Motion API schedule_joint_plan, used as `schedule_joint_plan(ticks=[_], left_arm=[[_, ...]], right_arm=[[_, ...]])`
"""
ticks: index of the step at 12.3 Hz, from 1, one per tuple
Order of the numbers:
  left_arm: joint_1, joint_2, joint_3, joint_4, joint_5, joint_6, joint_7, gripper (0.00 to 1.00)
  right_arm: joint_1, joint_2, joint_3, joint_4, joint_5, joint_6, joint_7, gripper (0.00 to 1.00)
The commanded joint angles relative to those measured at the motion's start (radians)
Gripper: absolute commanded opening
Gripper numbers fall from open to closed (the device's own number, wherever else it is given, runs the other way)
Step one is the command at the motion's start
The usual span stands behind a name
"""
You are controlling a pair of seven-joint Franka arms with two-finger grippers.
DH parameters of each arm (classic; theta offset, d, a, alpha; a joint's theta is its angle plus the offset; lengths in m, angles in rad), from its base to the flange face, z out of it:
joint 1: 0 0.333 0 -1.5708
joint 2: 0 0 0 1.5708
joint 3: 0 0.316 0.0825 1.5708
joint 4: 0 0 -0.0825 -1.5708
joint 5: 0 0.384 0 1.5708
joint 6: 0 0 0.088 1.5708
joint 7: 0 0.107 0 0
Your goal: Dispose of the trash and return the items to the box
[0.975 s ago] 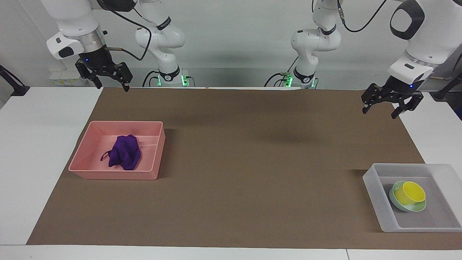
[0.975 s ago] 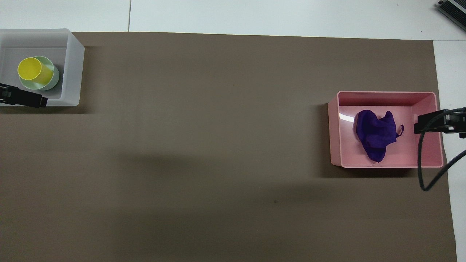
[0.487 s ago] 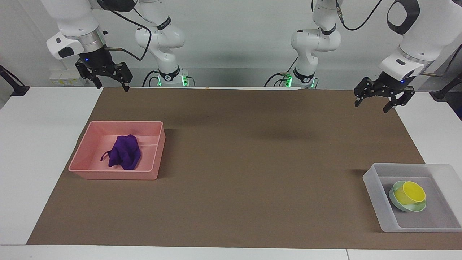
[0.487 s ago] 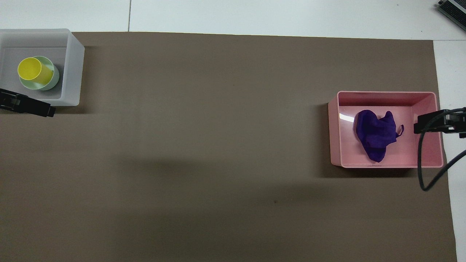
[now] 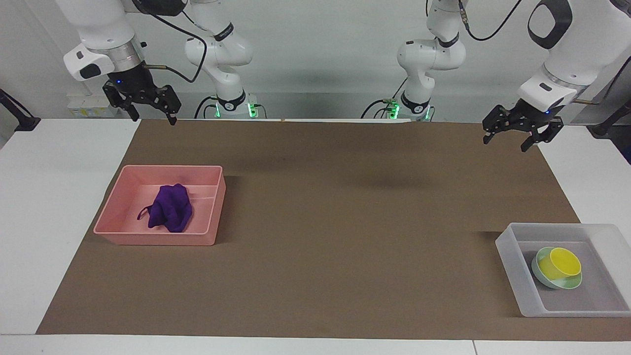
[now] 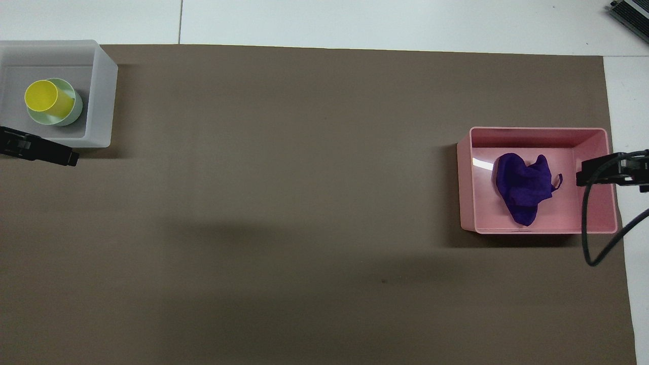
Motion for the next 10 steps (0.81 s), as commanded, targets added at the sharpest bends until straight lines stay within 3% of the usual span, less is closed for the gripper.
schedule_joint_plan(ticks=[1, 10], left_arm=[[0.003, -0.037, -0.001, -0.034, 0.035, -0.01, -0.012, 1.0], [0.003, -0.042, 0.001, -0.034, 0.043, -0.024, -0.013, 1.0]], right_arm=[[-0.017, -0.01, 0.01, -0.013, 0.015, 0.009, -0.02, 1.0], [-0.017, -0.01, 0.01, -0.013, 0.015, 0.009, -0.018, 1.0]])
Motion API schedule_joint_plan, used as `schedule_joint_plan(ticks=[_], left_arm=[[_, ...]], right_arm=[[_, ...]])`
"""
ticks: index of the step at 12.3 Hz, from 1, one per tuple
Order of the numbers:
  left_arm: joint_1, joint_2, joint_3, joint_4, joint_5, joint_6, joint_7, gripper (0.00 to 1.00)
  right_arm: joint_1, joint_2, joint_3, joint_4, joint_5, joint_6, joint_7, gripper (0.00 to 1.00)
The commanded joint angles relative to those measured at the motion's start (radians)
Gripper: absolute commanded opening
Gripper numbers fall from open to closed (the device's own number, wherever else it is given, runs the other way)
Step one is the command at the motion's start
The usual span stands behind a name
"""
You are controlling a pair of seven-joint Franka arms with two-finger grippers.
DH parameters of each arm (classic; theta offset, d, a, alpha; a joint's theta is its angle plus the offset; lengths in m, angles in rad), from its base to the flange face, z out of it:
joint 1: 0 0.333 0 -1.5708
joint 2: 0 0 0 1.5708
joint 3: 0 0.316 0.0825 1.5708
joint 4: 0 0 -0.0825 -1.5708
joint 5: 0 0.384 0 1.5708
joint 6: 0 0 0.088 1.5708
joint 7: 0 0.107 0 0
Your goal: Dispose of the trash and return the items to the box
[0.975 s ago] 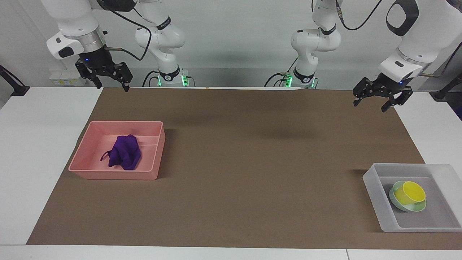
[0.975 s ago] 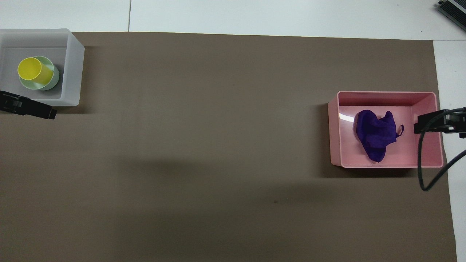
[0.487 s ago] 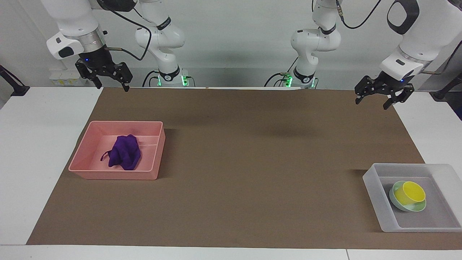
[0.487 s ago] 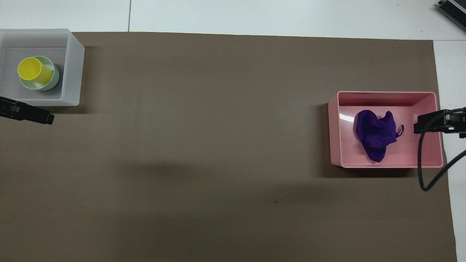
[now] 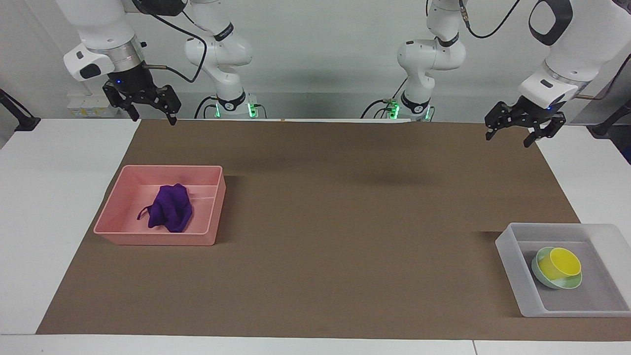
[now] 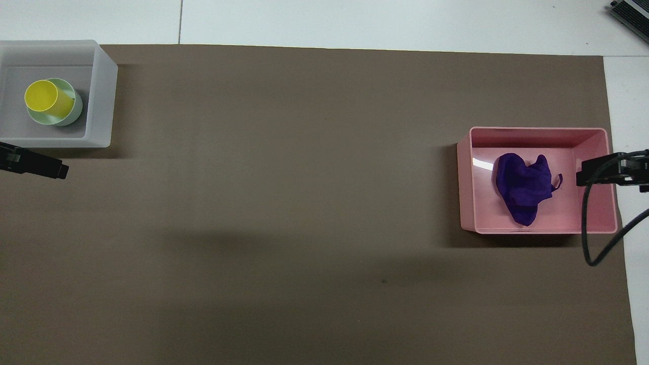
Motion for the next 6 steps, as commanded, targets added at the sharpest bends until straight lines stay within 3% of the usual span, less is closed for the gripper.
schedule_joint_plan(ticks=[1, 6], left_arm=[[0.001, -0.026, -0.002, -0.025, 0.019, -0.007, -0.015, 1.0], [0.002, -0.028, 0.0, -0.025, 0.028, -0.007, -0.015, 1.0]], right_arm=[[-0.017, -0.011, 0.01, -0.013, 0.016, 0.009, -0.018, 1.0], [-0.018, -0.011, 0.01, -0.013, 0.015, 0.009, -0.018, 1.0]])
